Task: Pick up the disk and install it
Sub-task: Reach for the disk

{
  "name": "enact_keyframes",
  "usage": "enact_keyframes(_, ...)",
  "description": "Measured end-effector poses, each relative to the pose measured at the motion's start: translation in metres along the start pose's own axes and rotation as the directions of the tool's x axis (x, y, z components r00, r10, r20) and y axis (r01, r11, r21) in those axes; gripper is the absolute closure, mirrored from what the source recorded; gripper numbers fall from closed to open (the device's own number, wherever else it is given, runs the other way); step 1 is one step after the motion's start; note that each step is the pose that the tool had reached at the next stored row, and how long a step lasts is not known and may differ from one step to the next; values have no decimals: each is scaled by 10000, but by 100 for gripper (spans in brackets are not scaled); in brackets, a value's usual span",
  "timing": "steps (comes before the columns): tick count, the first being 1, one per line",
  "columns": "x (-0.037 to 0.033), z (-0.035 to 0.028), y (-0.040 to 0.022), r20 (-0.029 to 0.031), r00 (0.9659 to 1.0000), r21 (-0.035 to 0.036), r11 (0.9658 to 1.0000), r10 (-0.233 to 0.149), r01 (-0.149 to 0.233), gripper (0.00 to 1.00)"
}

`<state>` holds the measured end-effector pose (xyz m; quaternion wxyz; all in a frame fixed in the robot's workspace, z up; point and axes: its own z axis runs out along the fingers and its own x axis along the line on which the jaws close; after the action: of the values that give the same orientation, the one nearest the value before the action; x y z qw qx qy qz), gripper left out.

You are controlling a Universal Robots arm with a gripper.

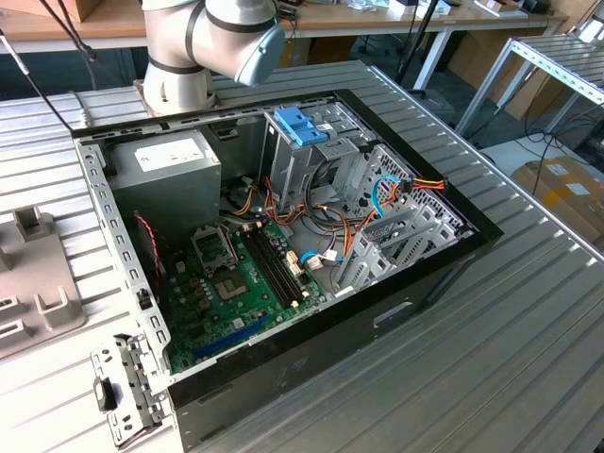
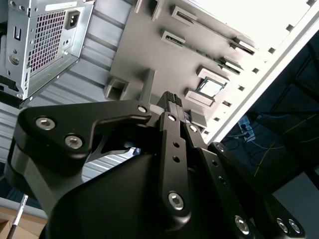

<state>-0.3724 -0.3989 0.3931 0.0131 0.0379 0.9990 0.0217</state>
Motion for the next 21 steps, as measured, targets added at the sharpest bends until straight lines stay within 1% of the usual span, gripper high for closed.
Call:
enact_keyframes(4,34,-1,-3,-1,10000,0,10000,0,0,89)
enact_keyframes(9,103,0,-8,-1,10000,0,10000,0,0,89)
enact_keyframes(18,199,5,-16,0,10000,0,10000,-1,1,89)
enact_keyframes(21,247,8,-19,0,10000,0,10000,0,0,89)
